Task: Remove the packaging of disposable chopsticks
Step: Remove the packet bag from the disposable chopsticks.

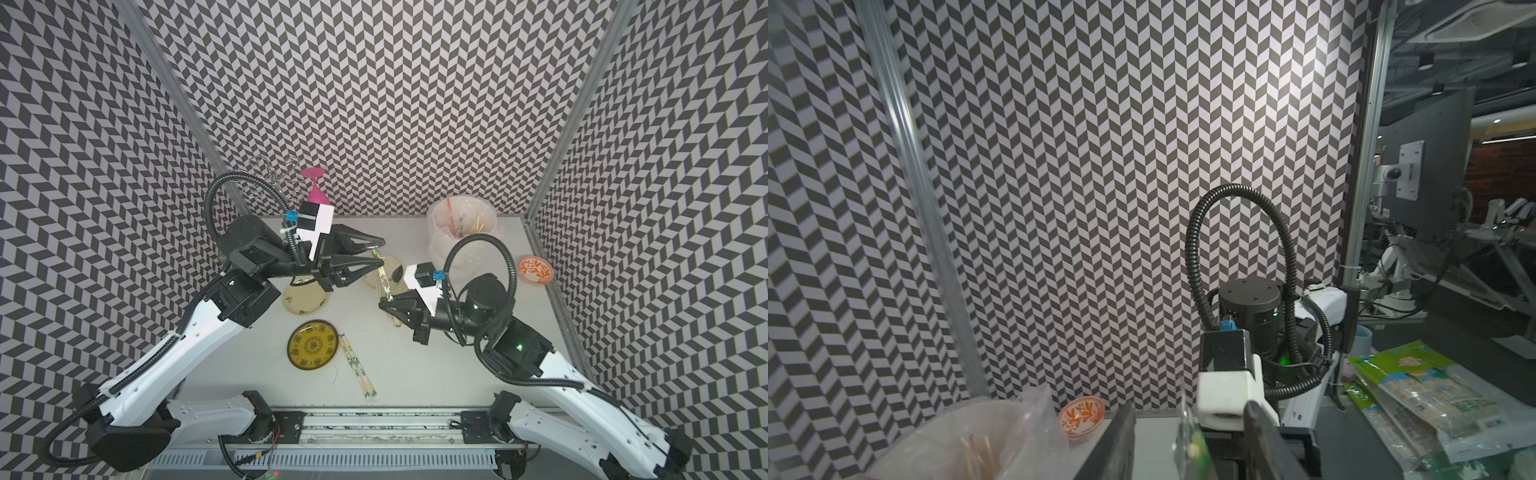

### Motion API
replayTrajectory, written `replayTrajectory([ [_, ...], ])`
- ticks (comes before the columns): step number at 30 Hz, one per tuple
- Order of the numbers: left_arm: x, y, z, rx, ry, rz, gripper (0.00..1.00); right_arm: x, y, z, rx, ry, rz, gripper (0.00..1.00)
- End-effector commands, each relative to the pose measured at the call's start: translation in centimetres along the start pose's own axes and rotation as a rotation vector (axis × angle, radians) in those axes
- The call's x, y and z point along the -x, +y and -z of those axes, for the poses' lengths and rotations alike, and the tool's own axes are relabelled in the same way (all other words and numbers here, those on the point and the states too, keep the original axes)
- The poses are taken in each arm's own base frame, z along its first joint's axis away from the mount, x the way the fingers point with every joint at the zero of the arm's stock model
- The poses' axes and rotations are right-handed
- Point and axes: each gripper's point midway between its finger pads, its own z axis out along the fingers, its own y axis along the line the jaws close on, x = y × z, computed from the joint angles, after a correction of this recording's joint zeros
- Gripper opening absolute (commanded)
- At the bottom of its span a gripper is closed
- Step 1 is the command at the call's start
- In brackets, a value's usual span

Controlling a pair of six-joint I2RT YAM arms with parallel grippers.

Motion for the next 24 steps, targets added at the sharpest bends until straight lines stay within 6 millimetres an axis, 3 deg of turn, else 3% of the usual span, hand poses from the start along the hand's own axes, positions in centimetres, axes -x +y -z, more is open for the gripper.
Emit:
replayTrajectory([
  [1,2.07,-1.48,0.73,-0.051,-0.04,-0.021,0.37,0.64,0.59,0.22,0.022,-0.024,0.033,0.0],
  [8,2.1,-1.74,0.9,-0.071,-0.041,-0.016,0.33,0.33,0.39,-0.09,0.021,-0.009,0.032,0.0],
  [17,1.9,-1.88,0.6,-0.112,-0.024,-0.013,0.0,0.52,0.35,-0.24,0.022,-0.003,0.038,0.0],
  [24,2.18,-1.36,0.96,-0.058,-0.027,-0.036,0.0,0.35,0.18,-0.21,0.011,0.005,0.032,0.0],
])
